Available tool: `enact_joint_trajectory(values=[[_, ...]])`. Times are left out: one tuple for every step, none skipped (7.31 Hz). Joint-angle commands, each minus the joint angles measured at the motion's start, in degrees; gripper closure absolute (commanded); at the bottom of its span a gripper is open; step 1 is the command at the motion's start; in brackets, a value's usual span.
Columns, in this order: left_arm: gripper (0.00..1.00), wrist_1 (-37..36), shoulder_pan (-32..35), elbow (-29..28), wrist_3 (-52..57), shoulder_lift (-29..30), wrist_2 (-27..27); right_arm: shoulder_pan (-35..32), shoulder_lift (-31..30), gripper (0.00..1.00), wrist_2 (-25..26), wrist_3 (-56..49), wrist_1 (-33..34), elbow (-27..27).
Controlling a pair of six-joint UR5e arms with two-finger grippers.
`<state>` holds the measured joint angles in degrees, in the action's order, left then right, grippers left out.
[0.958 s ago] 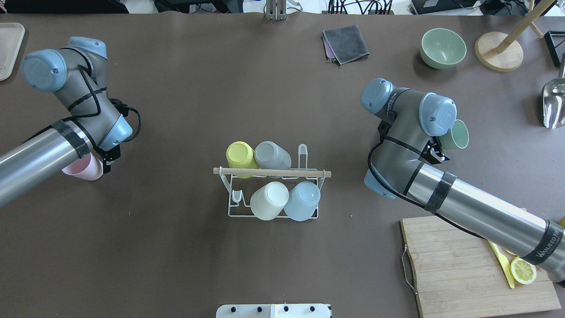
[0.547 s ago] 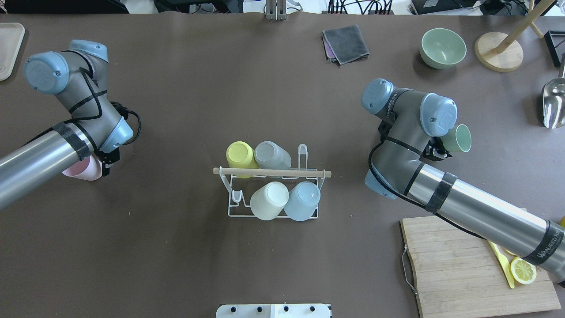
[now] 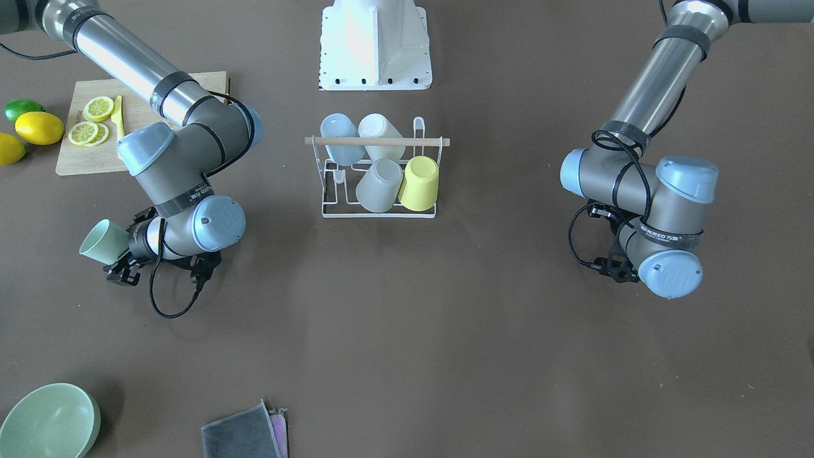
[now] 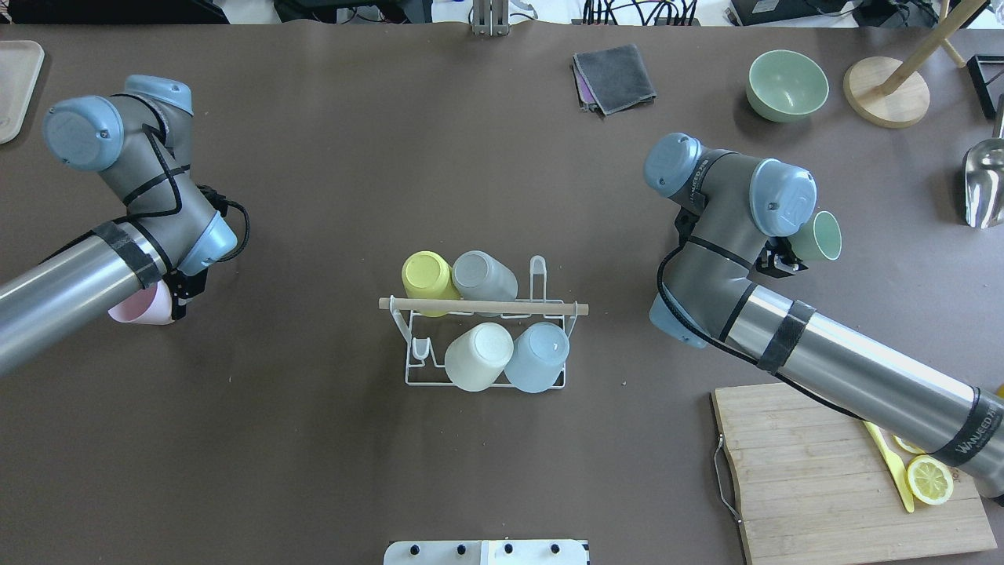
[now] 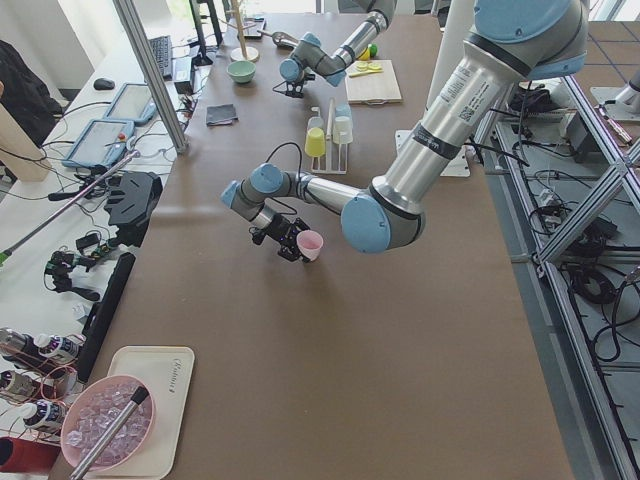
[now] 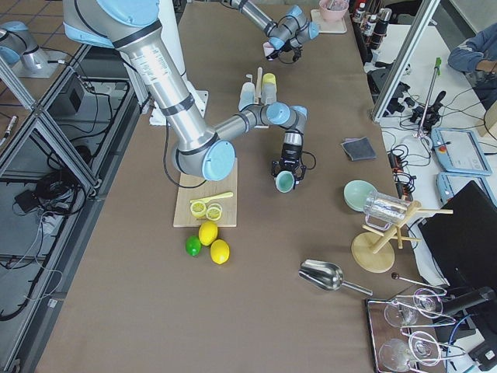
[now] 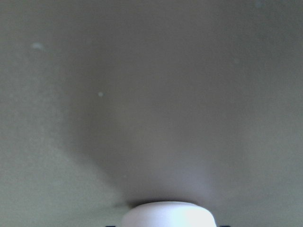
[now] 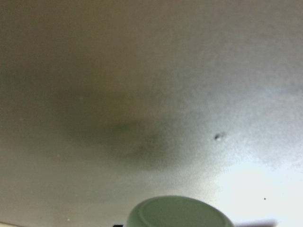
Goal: Place cup on cup holder
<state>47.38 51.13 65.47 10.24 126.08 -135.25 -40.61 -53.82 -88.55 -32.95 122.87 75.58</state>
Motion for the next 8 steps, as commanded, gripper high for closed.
enact_joint_trajectory(values=[[1.00,-7.1,0.5,4.3,4.6,0.0,2.0,-1.7,0.4,1.00,0.4,-3.7,-0.1,0.1],[1.00,-10.9,0.5,6.5,9.7,0.1,2.1,-3.2,0.3,1.00,0.4,-5.7,-0.9,0.5],[1.00,-11.8,1.6,8.7,10.1,0.0,3.7,-5.0,0.3,1.00,0.4,-8.6,-0.9,1.7],[1.00,-12.8,3.6,11.9,9.6,-0.1,4.5,-6.4,-0.4,1.00,0.4,-10.8,-1.2,4.9],[1.00,-12.7,5.1,14.1,9.4,-0.1,6.2,-6.5,-1.8,1.00,0.3,-10.8,-1.2,8.8],[1.00,-12.6,5.6,16.0,9.4,-0.5,8.3,-6.8,-3.5,1.00,0.3,-10.6,-1.4,13.5],[1.00,-11.9,7.0,17.8,8.8,-1.3,8.4,-7.6,-5.2,1.00,-0.3,-10.4,-2.6,16.8],[1.00,-6.0,9.1,18.0,6.0,-1.4,9.8,-8.0,-7.2,1.00,-3.0,-10.0,-4.9,20.1]])
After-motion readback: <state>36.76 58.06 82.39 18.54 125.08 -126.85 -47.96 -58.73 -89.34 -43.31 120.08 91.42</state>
